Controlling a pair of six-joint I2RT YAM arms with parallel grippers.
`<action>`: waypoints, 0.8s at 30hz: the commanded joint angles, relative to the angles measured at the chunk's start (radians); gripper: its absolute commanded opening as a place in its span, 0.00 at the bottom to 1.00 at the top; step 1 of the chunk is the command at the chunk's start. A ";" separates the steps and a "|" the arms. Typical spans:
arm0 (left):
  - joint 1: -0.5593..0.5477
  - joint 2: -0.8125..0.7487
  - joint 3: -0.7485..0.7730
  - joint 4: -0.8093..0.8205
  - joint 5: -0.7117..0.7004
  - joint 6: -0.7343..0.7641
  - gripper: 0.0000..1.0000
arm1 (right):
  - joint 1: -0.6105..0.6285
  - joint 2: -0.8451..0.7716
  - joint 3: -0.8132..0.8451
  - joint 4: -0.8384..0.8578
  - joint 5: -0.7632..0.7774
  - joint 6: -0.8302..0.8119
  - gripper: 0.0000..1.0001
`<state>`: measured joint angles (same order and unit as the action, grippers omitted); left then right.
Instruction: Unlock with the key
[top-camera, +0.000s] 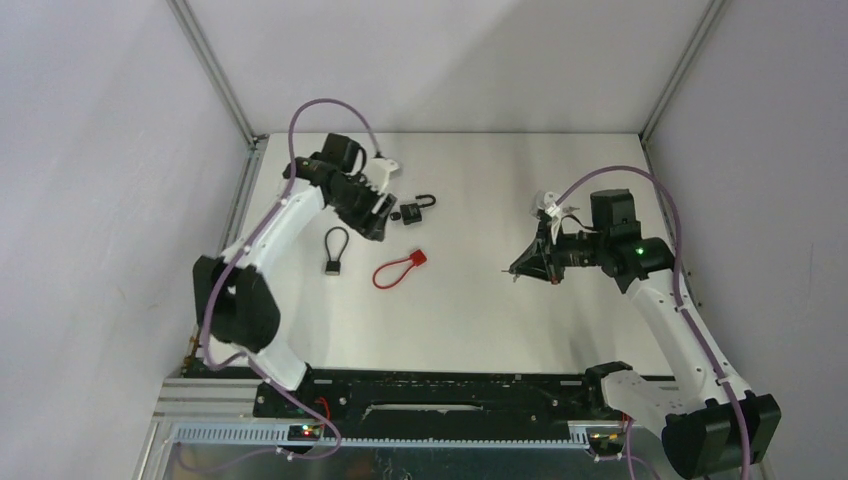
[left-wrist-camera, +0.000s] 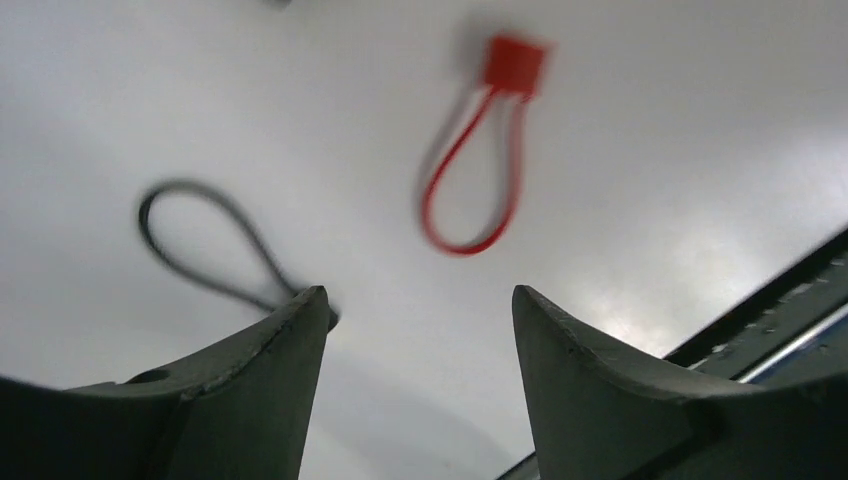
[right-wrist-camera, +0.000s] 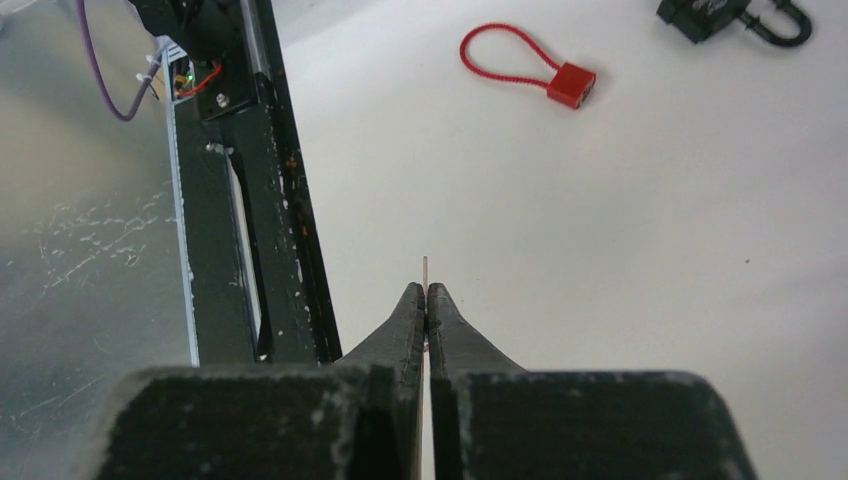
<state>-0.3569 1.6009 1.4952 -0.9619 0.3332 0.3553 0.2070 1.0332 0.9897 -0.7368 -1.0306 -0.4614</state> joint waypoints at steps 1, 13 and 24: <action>0.139 0.103 -0.024 -0.101 -0.122 0.014 0.71 | -0.008 -0.016 -0.042 0.049 0.014 -0.019 0.00; 0.301 0.330 -0.034 -0.141 -0.187 0.052 0.74 | -0.030 -0.012 -0.057 0.023 -0.002 -0.043 0.00; 0.319 0.437 -0.045 -0.178 0.010 0.029 0.73 | -0.043 -0.008 -0.059 0.034 0.001 -0.031 0.00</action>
<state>-0.0372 2.0186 1.4708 -1.1133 0.2417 0.3927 0.1722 1.0332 0.9298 -0.7273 -1.0161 -0.4870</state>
